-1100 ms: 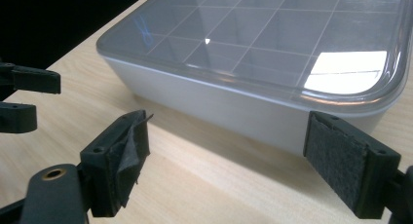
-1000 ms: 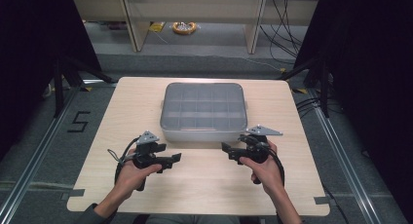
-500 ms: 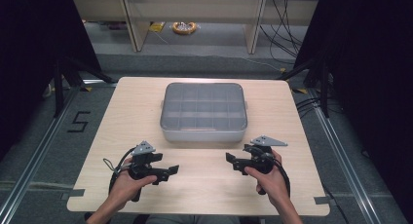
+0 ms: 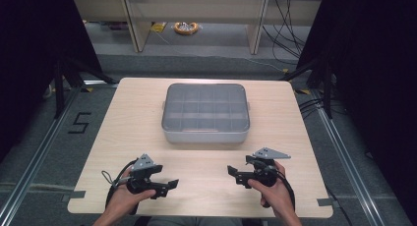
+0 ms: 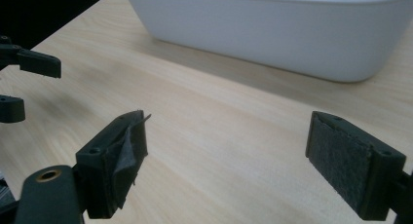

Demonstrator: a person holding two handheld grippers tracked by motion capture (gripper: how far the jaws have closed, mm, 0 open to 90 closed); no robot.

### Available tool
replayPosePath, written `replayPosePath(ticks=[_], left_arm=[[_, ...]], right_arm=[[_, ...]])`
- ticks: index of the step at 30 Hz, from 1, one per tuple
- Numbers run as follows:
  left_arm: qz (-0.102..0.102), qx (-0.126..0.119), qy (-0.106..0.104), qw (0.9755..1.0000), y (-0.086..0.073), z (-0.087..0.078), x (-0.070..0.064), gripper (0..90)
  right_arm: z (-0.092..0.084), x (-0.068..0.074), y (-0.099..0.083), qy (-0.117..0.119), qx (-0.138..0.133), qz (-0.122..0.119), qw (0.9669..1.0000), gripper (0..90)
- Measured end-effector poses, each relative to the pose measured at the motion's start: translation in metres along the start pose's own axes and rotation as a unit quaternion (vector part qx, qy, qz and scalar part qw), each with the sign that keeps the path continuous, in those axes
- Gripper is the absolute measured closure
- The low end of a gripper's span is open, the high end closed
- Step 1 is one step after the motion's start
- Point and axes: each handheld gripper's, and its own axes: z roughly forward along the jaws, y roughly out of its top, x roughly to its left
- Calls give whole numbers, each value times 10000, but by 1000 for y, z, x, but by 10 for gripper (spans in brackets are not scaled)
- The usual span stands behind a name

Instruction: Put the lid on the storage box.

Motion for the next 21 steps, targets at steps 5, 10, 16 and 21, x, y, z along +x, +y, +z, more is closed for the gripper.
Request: replayPosePath(ticks=[5, 10, 16, 21], left_arm=[[4, -57, -104, 9999, -6, -4, -6, 154], [93, -90, -185, 9997, -11, -7, -11, 154], [161, 9, -274, 9995, -19, -9, -15, 154], [185, 38, -298, 9994, -24, -12, -16, 155]], right_arm=[[-1, -2, -9, 71, 42, -176, 9998, 163], [-5, 1, -19, 31, 141, -52, 9999, 163], [-10, 3, -29, -3, 57, -208, 9998, 163], [-13, 9, -38, -30, 225, -354, 9991, 163]])
